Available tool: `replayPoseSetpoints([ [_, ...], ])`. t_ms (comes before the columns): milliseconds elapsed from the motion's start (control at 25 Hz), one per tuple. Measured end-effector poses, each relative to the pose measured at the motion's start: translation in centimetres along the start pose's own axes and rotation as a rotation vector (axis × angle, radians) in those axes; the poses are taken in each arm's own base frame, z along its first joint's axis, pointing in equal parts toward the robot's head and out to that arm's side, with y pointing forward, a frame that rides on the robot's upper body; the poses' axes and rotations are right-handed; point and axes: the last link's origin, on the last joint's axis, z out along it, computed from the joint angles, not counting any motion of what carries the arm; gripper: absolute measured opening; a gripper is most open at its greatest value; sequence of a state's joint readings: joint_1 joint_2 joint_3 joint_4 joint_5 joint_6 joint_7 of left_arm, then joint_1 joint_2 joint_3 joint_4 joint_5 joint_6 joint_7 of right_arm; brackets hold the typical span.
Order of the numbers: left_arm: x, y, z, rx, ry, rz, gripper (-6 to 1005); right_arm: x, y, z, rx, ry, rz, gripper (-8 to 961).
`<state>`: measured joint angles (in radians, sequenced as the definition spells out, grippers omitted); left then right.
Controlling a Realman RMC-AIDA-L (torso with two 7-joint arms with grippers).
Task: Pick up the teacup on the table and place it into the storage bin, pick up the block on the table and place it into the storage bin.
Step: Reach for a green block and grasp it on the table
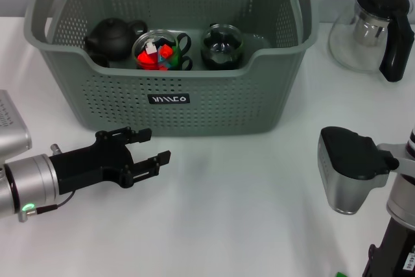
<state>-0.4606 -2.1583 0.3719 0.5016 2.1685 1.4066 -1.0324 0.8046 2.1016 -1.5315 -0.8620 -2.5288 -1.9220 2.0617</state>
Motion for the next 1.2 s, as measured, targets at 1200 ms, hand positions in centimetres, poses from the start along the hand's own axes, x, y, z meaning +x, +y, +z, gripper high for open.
replayPoseSetpoints([
  [1200, -0.4, 0.2, -0.2, 0.004, -0.004, -0.009, 629, 0.0, -1.7, 0.6, 0.060, -0.021, 0.083, 697],
])
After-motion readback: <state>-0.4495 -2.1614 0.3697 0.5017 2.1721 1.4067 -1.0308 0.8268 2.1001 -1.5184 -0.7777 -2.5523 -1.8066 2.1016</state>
